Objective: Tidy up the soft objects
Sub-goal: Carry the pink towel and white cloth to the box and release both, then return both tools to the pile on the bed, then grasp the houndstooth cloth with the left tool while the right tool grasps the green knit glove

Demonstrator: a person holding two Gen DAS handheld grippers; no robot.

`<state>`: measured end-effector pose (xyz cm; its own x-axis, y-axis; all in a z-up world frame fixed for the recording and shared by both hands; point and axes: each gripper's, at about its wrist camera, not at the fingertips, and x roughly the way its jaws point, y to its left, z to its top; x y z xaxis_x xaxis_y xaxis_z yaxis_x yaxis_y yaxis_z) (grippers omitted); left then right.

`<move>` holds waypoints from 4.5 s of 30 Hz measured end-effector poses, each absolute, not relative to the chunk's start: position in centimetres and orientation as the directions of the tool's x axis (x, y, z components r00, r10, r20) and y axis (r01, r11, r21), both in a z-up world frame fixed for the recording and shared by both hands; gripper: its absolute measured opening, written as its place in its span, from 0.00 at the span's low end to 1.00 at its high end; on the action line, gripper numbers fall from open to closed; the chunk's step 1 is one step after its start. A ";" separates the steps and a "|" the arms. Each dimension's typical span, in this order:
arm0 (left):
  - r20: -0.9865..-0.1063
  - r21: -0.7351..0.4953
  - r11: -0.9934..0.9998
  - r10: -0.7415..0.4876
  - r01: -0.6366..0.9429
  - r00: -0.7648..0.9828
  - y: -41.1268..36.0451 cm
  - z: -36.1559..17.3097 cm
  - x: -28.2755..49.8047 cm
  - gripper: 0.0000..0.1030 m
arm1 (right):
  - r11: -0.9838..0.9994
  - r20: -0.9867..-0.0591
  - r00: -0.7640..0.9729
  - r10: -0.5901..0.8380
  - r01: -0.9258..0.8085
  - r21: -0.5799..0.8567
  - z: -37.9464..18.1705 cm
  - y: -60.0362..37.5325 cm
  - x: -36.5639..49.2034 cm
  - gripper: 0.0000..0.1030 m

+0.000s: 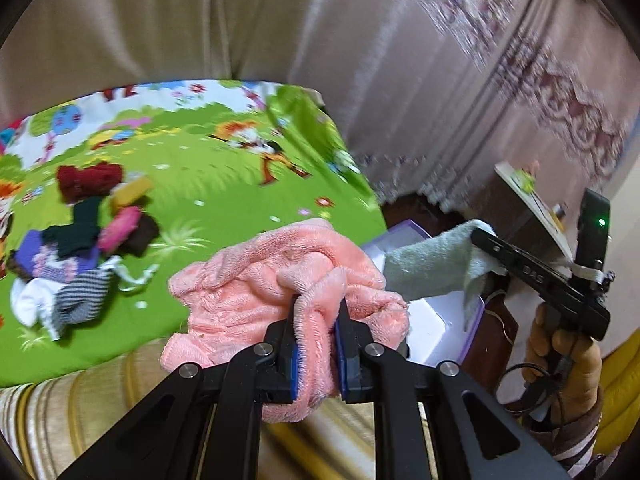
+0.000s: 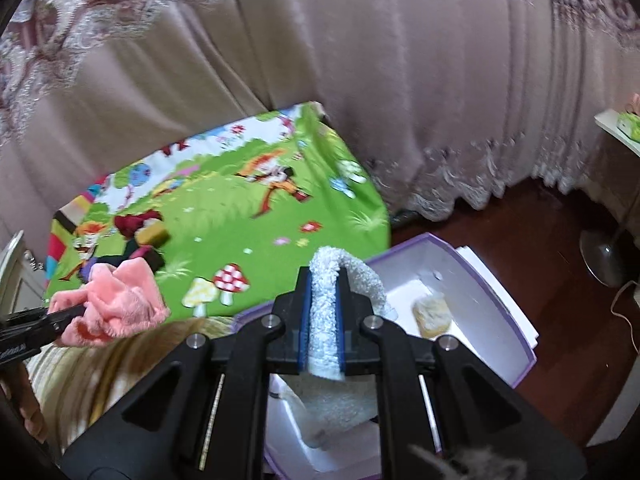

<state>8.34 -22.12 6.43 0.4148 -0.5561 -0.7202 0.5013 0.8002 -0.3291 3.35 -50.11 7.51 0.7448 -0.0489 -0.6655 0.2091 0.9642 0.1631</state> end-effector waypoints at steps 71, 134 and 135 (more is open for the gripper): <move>-0.749 -0.417 0.897 -0.431 0.147 0.503 -3.7 3.5 13.8 0.56 | 0.995 -0.755 0.652 0.074 -0.002 0.097 7.0 -37.6 9.4 0.72; -0.870 -0.367 0.927 -0.372 0.079 0.325 -0.3 -5.3 20.5 0.20 | 0.904 -0.824 0.471 0.315 -0.415 0.108 2.0 -20.4 22.5 0.72; -0.864 -0.379 0.923 -0.379 0.068 0.330 -0.2 -5.2 20.2 0.20 | 0.901 -0.827 0.464 0.318 -0.419 0.111 1.9 -20.0 22.8 0.72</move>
<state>20.16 -0.21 -5.22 0.3303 -0.3793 -0.8643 0.0685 0.9229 -0.3788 22.75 -20.03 1.87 0.4643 0.3176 -0.8268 -0.4191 0.9011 0.1108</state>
